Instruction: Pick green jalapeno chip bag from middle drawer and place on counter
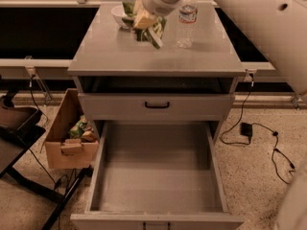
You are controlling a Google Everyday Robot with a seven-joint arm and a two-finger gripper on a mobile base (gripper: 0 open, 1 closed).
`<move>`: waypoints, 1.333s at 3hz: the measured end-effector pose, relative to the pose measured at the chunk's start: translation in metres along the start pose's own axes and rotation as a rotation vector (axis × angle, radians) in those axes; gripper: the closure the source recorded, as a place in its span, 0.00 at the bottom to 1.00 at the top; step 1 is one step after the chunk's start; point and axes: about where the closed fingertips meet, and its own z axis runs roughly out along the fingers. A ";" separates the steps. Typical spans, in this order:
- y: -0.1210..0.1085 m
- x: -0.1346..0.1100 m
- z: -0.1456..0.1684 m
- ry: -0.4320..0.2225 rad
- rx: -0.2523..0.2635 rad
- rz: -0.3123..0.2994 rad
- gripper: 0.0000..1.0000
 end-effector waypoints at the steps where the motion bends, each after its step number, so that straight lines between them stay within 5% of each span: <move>1: -0.043 -0.023 0.031 -0.092 0.057 -0.059 1.00; 3: -0.079 -0.063 0.092 -0.288 0.090 -0.047 1.00; 4: -0.085 -0.063 0.090 -0.297 0.103 -0.040 0.82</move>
Offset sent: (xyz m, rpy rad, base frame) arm 0.1328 0.1015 0.0266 0.2538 -0.1365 0.2254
